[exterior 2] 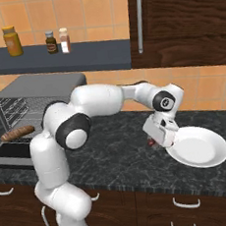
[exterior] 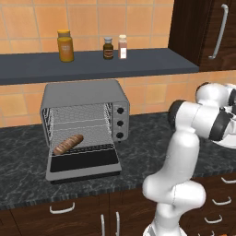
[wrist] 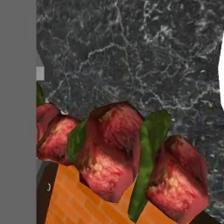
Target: Pick up the kebab skewer and baguette bread, and place them inside the toaster oven. Close the toaster oven door and start by setting the timer.
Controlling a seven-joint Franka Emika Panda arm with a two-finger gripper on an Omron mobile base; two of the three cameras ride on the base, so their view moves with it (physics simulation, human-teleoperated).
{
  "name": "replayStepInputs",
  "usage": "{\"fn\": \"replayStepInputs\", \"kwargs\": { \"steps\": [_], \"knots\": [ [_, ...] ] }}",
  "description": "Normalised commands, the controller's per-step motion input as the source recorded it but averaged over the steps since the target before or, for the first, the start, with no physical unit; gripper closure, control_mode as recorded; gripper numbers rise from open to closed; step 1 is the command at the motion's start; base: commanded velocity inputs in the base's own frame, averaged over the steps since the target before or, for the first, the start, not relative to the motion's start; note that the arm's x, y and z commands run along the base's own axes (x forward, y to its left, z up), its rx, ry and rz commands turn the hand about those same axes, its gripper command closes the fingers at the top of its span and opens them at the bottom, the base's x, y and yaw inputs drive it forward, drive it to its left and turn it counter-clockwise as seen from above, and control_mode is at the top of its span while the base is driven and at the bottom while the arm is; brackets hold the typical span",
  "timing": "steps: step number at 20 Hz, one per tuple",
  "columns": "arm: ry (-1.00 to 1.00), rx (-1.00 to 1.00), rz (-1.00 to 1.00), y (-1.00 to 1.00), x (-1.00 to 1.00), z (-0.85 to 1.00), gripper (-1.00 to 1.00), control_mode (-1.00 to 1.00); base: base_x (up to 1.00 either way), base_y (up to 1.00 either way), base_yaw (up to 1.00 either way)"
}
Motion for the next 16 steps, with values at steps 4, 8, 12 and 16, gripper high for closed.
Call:
{"fn": "replayStepInputs", "kwargs": {
  "steps": [4, 8, 12, 16],
  "knots": [
    [-0.12, -0.11, 0.16, 1.0, -0.7, 0.15, 1.0, -1.0, 0.0, 0.0, 0.0],
    [-0.16, -0.11, 0.14, 1.0, -0.51, 0.23, 1.0, -1.0, 0.0, 0.0, 0.0],
    [-0.15, -0.1, 0.15, 1.0, -0.3, 0.36, 1.0, -1.0, 0.0, 0.0, 0.0],
    [-0.2, -0.11, 0.17, 1.0, -0.17, 0.35, 1.0, -1.0, 0.0, 0.0, 0.0]
  ]
}}
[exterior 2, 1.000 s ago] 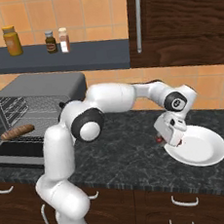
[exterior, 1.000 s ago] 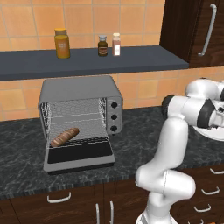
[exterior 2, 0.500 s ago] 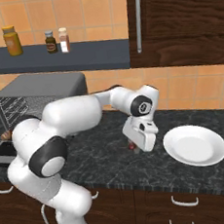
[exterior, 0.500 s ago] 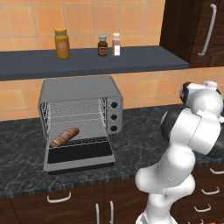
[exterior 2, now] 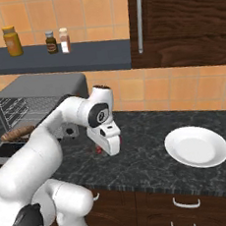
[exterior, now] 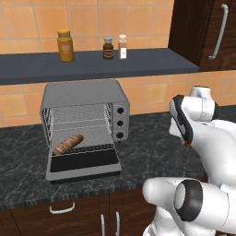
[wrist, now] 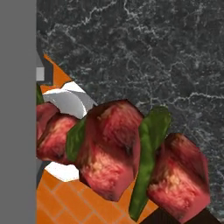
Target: Pick up the kebab skewer and baguette bread, and place them inside the toaster oven. Close the toaster oven door and start by setting the timer.
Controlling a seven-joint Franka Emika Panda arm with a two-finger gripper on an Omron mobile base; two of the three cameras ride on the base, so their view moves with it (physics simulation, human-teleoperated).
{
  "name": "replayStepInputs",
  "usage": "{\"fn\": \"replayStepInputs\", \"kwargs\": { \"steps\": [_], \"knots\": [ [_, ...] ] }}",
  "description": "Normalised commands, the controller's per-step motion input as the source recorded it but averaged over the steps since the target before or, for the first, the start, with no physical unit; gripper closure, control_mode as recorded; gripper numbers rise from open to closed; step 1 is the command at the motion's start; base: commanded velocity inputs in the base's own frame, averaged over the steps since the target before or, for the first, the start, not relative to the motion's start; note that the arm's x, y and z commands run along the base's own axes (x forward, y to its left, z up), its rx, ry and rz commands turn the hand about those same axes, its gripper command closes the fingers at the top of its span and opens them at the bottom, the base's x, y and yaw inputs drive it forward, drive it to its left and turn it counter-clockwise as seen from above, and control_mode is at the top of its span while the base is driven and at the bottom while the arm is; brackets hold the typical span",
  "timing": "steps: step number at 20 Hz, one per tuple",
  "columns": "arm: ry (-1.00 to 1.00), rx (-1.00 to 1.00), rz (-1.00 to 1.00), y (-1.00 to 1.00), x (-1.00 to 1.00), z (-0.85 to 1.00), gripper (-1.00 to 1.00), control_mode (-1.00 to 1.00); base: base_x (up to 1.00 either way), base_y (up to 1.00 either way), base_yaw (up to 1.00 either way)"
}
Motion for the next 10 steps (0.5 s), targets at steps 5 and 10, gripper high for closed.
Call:
{"fn": "replayStepInputs", "kwargs": {
  "steps": [5, 10],
  "knots": [
    [-0.17, -0.12, 0.17, 1.0, -0.01, 0.23, 1.0, -1.0, 0.0, 0.0, 0.0],
    [-0.13, -0.1, 0.14, 1.0, 0.03, 0.06, 1.0, -1.0, 0.0, 0.0, 0.0]
  ]
}}
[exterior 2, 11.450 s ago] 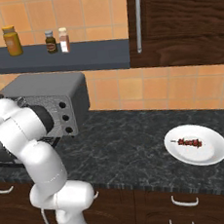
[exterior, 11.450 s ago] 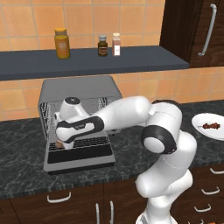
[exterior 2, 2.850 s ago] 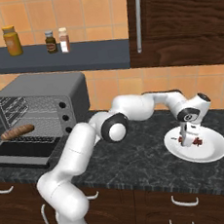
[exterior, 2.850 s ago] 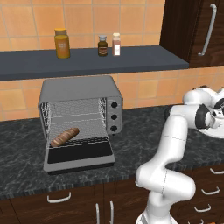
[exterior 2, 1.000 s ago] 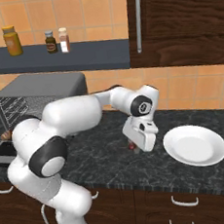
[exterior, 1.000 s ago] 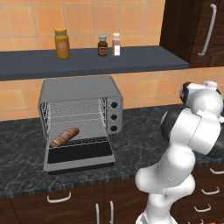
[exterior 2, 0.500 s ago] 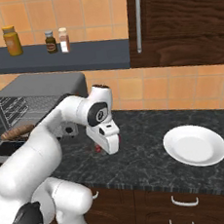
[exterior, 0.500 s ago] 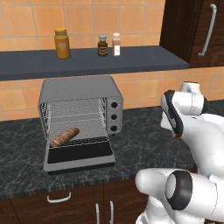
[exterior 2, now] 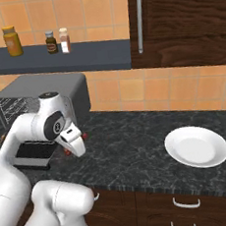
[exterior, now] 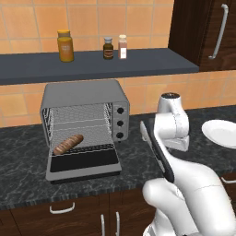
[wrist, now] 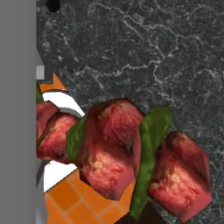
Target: Pick up the kebab skewer and baguette bread, and place them inside the toaster oven. Close the toaster oven door and start by setting the timer.
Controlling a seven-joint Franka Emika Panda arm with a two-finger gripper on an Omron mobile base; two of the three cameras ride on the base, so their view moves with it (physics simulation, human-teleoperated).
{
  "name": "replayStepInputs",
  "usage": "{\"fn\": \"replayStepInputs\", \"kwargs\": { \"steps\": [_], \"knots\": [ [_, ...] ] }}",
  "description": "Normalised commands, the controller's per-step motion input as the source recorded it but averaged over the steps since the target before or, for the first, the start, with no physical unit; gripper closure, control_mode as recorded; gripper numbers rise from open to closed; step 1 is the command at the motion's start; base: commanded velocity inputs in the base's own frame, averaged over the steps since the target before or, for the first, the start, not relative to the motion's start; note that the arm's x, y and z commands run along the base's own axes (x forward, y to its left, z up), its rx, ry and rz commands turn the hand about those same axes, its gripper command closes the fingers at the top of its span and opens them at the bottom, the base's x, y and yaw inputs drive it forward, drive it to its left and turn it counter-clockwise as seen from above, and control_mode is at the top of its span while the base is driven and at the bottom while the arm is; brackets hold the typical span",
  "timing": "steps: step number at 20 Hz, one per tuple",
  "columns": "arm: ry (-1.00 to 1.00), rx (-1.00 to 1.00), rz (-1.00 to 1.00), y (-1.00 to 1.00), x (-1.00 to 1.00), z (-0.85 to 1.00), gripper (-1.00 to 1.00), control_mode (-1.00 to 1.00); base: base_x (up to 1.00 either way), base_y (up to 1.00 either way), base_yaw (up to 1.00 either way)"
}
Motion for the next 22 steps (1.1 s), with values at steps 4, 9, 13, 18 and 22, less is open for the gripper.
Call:
{"fn": "replayStepInputs", "kwargs": {
  "steps": [4, 9, 13, 18, 22],
  "knots": [
    [-0.06, 0.0, 0.16, 1.0, 0.29, 0.23, 1.0, -1.0, 0.0, 0.0, 0.0],
    [-0.01, 0.0, 0.15, 1.0, 0.56, 0.13, 1.0, -1.0, 0.0, 0.0, 0.0],
    [0.02, 0.0, 0.08, 1.0, 0.68, 0.12, 1.0, -1.0, 0.0, 0.0, 0.0],
    [0.01, 0.0, 0.04, 0.65, 0.81, -0.02, 1.0, -1.0, 0.0, 0.0, 0.0],
    [0.0, 0.0, 0.09, 0.51, 0.64, -0.03, 1.0, -1.0, 0.0, 0.0, 0.0]
  ]
}}
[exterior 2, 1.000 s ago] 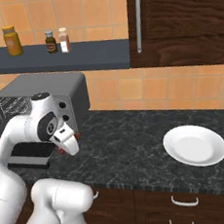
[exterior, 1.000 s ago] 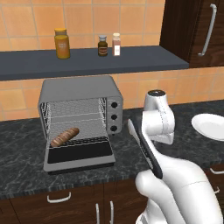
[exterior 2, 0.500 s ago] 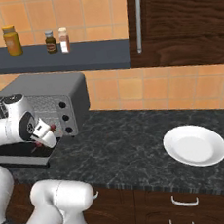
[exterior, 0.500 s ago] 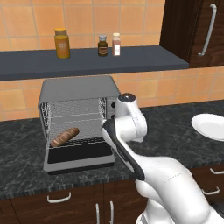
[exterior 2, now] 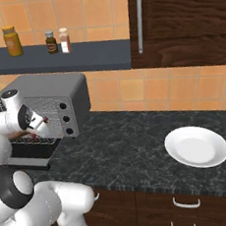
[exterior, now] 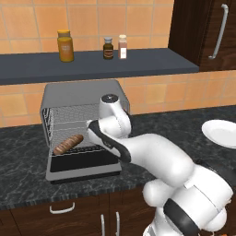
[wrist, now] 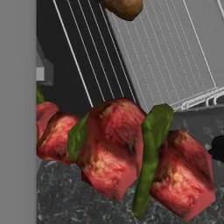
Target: Pick up the kebab skewer and baguette bread, and place them inside the toaster oven. Close the toaster oven door and start by setting the timer.
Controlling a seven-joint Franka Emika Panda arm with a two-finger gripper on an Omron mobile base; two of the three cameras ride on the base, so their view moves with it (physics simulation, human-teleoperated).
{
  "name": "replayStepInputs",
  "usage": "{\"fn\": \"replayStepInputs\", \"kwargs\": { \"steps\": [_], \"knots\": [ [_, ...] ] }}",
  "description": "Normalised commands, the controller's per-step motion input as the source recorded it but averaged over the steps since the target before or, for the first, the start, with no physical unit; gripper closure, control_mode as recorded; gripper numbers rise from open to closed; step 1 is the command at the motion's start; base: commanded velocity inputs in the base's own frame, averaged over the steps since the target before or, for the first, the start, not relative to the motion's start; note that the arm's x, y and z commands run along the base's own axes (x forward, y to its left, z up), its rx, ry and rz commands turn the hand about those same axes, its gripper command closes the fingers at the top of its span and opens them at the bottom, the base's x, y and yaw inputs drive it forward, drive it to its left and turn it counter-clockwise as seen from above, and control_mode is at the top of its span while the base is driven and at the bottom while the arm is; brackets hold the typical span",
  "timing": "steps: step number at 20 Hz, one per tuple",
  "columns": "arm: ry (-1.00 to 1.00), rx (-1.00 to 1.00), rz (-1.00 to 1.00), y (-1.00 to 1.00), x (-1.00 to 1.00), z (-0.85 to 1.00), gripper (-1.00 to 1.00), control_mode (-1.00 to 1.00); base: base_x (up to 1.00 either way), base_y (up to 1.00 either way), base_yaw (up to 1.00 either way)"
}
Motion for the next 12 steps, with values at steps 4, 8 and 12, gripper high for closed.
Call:
{"fn": "replayStepInputs", "kwargs": {
  "steps": [4, 8, 12],
  "knots": [
    [0.01, 0.01, 0.14, 0.4, 0.25, -0.14, 1.0, -1.0, 0.0, 0.0, 0.0],
    [0.05, 0.07, 0.06, 0.23, 0.14, -0.46, 1.0, -1.0, 0.0, 0.0, 0.0],
    [0.0, 0.06, 0.07, 0.14, 0.19, -0.26, 1.0, -1.0, 0.0, 0.0, 0.0]
  ]
}}
